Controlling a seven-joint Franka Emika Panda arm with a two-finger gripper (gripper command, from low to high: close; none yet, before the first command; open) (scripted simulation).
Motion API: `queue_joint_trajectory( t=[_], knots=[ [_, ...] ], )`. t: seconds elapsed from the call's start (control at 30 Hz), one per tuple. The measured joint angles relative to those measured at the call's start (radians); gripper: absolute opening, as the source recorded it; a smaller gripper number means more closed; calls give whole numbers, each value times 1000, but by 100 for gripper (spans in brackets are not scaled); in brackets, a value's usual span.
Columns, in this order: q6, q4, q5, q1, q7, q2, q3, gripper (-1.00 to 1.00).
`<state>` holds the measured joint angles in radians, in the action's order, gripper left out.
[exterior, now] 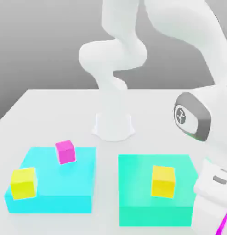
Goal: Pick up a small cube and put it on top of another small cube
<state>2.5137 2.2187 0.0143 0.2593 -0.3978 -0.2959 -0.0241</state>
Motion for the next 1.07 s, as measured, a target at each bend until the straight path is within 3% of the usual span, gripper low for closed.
queue_joint_trajectory(
  t=[0.23,0.77,0.97,1.0,1.07],
  knots=[
    [-40,214,-19,-125,-259,254,128,-100],
    [-130,702,100,-603,-965,837,184,-100],
    [86,768,107,-635,-1001,686,194,-100],
    [123,774,107,-635,-1001,655,195,100],
    [123,774,107,-635,-1001,655,195,100]
  ],
)
